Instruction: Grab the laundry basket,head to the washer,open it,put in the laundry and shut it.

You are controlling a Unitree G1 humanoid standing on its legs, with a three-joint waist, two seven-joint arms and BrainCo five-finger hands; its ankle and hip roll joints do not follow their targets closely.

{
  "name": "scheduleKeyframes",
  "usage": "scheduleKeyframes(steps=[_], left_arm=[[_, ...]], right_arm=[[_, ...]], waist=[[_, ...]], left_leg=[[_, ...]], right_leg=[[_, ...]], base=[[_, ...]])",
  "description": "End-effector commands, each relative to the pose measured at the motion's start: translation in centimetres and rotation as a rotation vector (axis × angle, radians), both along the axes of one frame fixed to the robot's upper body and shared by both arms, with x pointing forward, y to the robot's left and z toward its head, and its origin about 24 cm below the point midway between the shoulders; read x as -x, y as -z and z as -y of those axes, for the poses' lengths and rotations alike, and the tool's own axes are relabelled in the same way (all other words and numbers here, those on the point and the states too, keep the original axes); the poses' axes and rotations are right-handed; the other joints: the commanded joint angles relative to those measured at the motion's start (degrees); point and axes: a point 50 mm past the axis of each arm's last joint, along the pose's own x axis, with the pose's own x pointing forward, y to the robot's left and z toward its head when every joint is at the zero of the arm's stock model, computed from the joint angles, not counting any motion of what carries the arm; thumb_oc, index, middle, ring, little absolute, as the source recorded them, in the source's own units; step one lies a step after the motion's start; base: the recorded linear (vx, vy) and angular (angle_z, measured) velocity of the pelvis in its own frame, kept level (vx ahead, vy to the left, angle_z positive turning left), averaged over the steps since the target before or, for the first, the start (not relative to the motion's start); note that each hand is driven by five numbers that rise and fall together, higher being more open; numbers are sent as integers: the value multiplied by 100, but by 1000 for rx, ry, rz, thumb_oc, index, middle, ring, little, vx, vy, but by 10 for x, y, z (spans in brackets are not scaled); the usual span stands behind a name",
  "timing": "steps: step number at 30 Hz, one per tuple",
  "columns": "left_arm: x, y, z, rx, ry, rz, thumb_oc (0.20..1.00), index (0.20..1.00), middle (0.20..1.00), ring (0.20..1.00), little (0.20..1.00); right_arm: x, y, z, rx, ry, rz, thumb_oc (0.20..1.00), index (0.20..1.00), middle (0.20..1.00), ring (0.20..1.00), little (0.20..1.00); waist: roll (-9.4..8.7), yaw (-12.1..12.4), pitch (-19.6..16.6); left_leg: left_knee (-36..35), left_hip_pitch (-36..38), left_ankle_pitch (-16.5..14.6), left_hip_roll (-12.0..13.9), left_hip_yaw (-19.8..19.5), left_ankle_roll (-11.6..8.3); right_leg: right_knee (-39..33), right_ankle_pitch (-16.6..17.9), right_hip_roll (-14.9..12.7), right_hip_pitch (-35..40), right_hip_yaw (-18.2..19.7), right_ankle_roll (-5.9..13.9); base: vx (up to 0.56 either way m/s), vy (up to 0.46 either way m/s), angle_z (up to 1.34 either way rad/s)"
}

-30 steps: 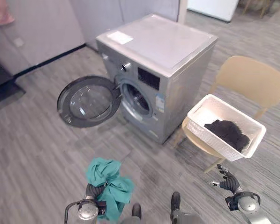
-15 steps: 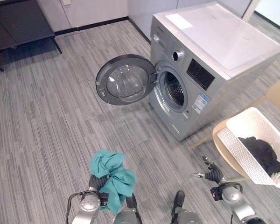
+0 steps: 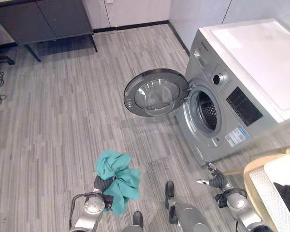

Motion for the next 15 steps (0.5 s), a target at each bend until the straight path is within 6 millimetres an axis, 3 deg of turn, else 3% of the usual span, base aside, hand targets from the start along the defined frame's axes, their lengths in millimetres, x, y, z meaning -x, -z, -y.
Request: scheduleKeyframes(steps=[1,2,3,8,9,11,14,15], left_arm=[[-18,-19,-1,-34,57,107,200,200,200,200,200],[-18,-17,1,-24,56,101,200,200,200,200,200],[-17,-16,2,-20,54,96,200,200,200,200,200],[-18,-13,10,-15,81,84,200,200,200,200,200],[-19,-14,11,-19,95,83,200,200,200,200,200],[-20,-14,13,-32,110,85,200,200,200,200,200],[-20,-14,15,-27,112,86,200,200,200,200,200],[-21,-16,18,-15,116,95,200,200,200,200,200]], right_arm=[[-4,-12,7,27,-21,66,1000,1000,1000,1000,1000],[-4,-12,9,30,-18,65,1000,1000,1000,1000,1000],[-3,-11,10,32,-16,58,1000,1000,1000,1000,1000],[0,-9,16,43,0,41,1000,1000,1000,1000,1000],[0,-8,15,46,-1,39,1000,1000,1000,1000,1000],[1,-8,16,64,-2,37,1000,1000,1000,1000,1000],[1,-6,16,66,0,31,1000,1000,1000,1000,1000],[1,-6,17,74,4,30,1000,1000,1000,1000,1000]], waist=[[-260,-158,-231],[-304,-148,-248],[-316,-143,-260],[-416,-92,-298],[-420,-63,-291],[-334,62,-253],[-323,97,-252],[-291,186,-244]], left_leg=[[1336,-411,-370,-378,414,-102],[1928,-632,-195,-211,544,-169],[1978,-693,-179,-139,594,-154],[1573,-1133,-356,-64,642,-20],[1407,-1300,-256,-63,577,-31],[748,-1730,407,-35,229,-184],[573,-1811,543,-42,79,-217],[315,-2022,724,-34,-250,-265]], right_leg=[[280,-652,-219,294,284,511],[189,-717,-224,516,306,398],[155,-761,-229,612,308,374],[53,-943,-353,898,388,401],[44,-998,-346,956,422,391],[3,-1144,-236,1142,590,392],[5,-1190,-228,1193,654,391],[46,-1290,-208,1301,840,402]], base=[[181,-109,33],[243,-125,14],[176,-79,0],[177,6,-21],[281,86,-19],[260,108,-7],[169,91,-16],[383,260,-47]])
